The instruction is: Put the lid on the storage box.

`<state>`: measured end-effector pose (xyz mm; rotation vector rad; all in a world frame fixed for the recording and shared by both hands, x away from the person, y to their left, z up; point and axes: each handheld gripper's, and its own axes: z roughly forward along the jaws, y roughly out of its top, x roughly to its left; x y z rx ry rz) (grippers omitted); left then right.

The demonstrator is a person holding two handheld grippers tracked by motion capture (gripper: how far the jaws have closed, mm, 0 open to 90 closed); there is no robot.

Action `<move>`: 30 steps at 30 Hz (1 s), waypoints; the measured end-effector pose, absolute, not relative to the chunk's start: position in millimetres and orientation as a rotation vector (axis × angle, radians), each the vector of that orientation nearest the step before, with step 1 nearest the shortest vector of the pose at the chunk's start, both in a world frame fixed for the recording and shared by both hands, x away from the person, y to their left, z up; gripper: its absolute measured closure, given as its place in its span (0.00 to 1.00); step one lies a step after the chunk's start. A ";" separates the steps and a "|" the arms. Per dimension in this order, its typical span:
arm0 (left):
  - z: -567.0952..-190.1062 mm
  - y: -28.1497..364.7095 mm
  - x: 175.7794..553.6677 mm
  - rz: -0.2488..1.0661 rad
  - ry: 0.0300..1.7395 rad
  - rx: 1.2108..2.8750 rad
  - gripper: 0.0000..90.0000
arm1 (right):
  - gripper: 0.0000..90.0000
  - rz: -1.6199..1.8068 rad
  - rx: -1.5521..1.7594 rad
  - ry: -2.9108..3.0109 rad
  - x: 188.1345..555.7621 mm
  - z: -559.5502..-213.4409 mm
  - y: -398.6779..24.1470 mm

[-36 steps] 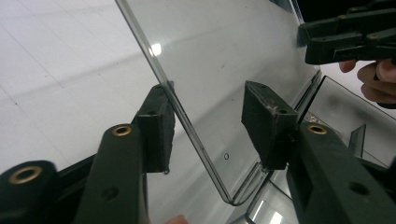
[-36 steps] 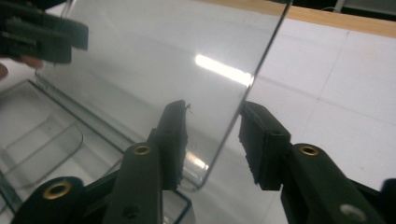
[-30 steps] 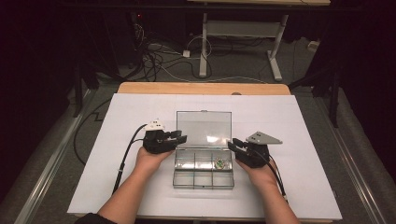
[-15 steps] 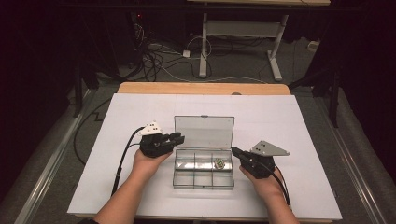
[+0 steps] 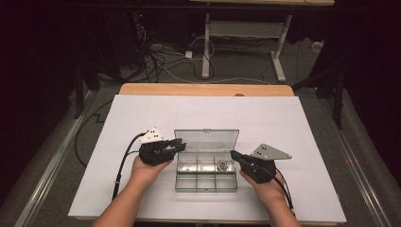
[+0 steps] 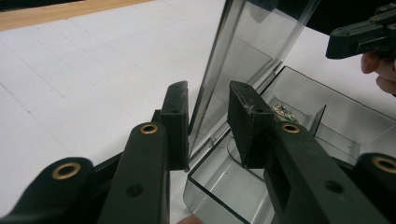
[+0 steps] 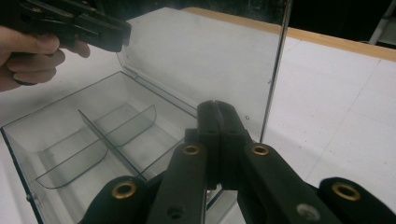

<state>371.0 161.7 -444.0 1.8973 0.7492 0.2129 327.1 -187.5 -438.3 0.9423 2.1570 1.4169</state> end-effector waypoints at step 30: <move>-443.9 164.9 344.7 0.254 0.751 1.945 0.64 | 1.00 1.416 0.930 2.177 316.4 -435.4 -189.5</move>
